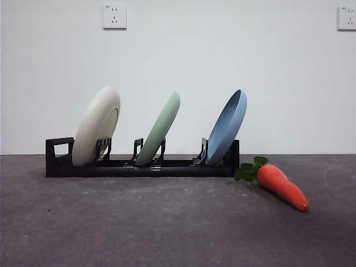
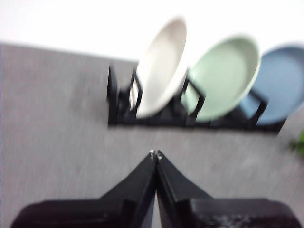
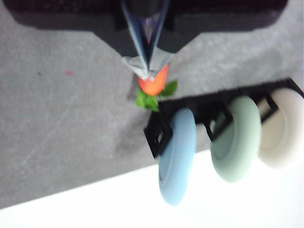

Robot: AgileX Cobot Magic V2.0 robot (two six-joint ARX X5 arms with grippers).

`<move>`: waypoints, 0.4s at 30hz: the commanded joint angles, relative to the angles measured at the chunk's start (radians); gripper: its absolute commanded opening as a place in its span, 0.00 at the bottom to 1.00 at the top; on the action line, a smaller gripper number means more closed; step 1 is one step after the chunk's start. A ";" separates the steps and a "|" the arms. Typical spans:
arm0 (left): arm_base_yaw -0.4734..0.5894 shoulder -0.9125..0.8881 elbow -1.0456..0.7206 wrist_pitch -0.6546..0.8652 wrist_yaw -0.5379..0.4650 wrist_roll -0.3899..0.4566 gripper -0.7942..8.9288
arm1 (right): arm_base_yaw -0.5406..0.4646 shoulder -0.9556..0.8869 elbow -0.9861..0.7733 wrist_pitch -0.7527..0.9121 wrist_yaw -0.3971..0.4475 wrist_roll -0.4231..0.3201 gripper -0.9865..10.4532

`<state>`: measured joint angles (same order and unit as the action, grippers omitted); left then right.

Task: Take the green plate from the plate rack,put the plate on the table,take the carrot from the table,put the carrot in the plate

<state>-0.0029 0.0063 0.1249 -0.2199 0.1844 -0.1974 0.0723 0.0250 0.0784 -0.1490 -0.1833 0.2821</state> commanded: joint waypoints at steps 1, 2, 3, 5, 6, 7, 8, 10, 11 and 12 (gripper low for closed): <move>0.002 0.010 0.058 -0.020 0.007 -0.047 0.08 | 0.002 0.023 0.057 0.009 -0.002 0.043 0.08; 0.002 0.017 0.077 -0.028 0.008 -0.047 0.08 | 0.002 0.034 0.077 0.005 -0.002 0.042 0.08; 0.002 0.026 0.100 -0.041 0.008 -0.047 0.08 | 0.002 0.050 0.105 -0.006 -0.002 0.042 0.08; 0.003 0.046 0.144 -0.066 0.023 -0.046 0.08 | 0.002 0.088 0.165 -0.042 -0.002 0.041 0.08; 0.003 0.060 0.168 -0.078 0.037 -0.046 0.08 | 0.002 0.112 0.203 -0.070 -0.002 0.039 0.08; 0.002 0.073 0.189 -0.089 0.051 -0.046 0.08 | 0.002 0.135 0.236 -0.096 -0.005 0.033 0.08; 0.003 0.089 0.214 -0.100 0.072 -0.045 0.08 | 0.002 0.163 0.277 -0.128 -0.020 0.018 0.08; 0.003 0.128 0.267 -0.128 0.115 -0.041 0.08 | 0.002 0.225 0.364 -0.196 -0.066 -0.031 0.08; 0.003 0.147 0.291 -0.142 0.133 -0.041 0.08 | 0.002 0.253 0.402 -0.229 -0.087 -0.053 0.08; 0.002 0.170 0.321 -0.161 0.154 -0.038 0.08 | 0.002 0.286 0.448 -0.273 -0.117 -0.079 0.08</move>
<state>-0.0029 0.1635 0.4290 -0.3756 0.3218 -0.2367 0.0723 0.2939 0.4953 -0.4049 -0.2855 0.2554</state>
